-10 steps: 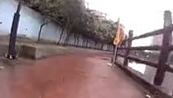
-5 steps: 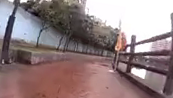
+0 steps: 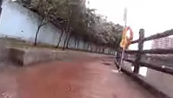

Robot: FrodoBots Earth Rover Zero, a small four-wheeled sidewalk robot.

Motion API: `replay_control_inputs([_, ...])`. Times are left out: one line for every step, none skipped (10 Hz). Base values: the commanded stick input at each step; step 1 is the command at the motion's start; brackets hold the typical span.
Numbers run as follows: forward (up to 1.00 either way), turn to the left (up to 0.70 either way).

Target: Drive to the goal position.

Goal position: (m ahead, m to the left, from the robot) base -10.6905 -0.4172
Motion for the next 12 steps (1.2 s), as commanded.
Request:
replay_control_inputs([1.0, 0.0])
replay_control_inputs([1.0, 0.0])
replay_control_inputs([1.0, 0.0])
replay_control_inputs([1.0, 0.0])
replay_control_inputs([1.0, 0.0])
replay_control_inputs([1.0, 0.0])
replay_control_inputs([1.0, 0.0])
replay_control_inputs([1.0, 0.0])
replay_control_inputs([1.0, 0.0])
replay_control_inputs([1.0, 0.0])
replay_control_inputs([1.0, 0.0])
replay_control_inputs([1.0, 0.0])
